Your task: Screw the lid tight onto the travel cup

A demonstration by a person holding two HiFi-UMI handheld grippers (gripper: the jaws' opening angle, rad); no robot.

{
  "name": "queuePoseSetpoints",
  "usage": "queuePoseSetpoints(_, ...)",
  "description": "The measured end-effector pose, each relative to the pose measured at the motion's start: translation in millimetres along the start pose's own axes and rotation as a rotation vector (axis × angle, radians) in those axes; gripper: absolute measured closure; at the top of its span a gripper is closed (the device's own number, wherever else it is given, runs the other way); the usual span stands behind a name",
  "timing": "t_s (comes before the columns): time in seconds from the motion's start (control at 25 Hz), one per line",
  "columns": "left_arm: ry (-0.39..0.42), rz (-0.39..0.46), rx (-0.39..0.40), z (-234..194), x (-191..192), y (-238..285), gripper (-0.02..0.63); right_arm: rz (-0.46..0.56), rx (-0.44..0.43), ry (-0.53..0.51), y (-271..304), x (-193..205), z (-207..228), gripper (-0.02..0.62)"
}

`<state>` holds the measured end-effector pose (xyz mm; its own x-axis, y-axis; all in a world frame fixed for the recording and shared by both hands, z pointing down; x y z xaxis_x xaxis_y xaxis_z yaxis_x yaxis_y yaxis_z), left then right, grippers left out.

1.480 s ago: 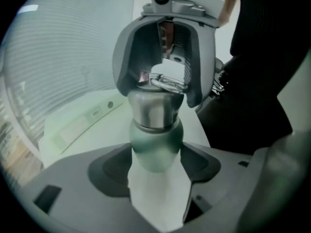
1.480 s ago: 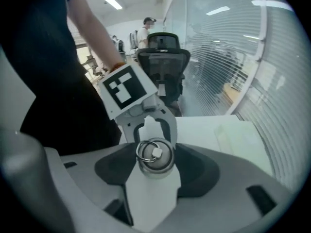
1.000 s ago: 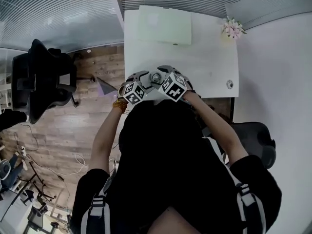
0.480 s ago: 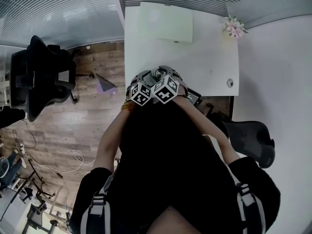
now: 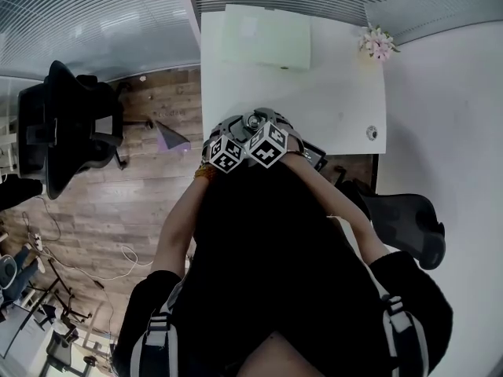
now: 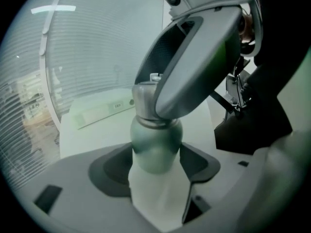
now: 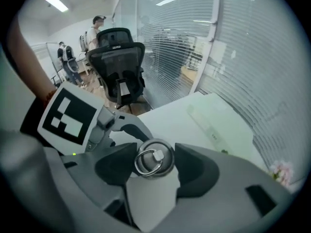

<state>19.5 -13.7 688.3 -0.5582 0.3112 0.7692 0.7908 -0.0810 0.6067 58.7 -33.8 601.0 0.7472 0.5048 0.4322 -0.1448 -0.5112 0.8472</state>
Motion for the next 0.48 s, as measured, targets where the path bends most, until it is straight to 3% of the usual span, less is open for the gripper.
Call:
queuePoseSetpoints(0.08, 0.015, 0.003, 0.024, -2, 1, 1, 0.296, 0.032, -0.029, -0.1, 1, 0, -2, 0.348)
queuePoseSetpoints(0.2, 0.067, -0.027, 0.115, -8, 2, 3, 0.293, 0.113, -0.152, -0.234, 1, 3, 2, 0.348)
queuePoseSetpoints(0.36, 0.193, -0.144, 0.31, -22, -4, 2, 0.285, 0.196, -0.332, -0.373, 3, -1, 11, 0.348)
queuePoseSetpoints(0.48, 0.321, -0.244, 0.395, -25, -8, 1, 0.287, 0.219, -0.394, -0.501, 2, -4, 7, 0.348)
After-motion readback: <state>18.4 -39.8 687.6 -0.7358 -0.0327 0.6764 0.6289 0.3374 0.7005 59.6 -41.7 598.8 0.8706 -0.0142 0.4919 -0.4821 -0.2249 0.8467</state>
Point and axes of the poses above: the fingertips, and each gripper's own axes: y forward along the fingers, z to its right, x out of its underside, the point moved 6 cm from there along -y, backward along the fingers, and after that the axes turned 15 degrees about x, right-handed, at the moved point
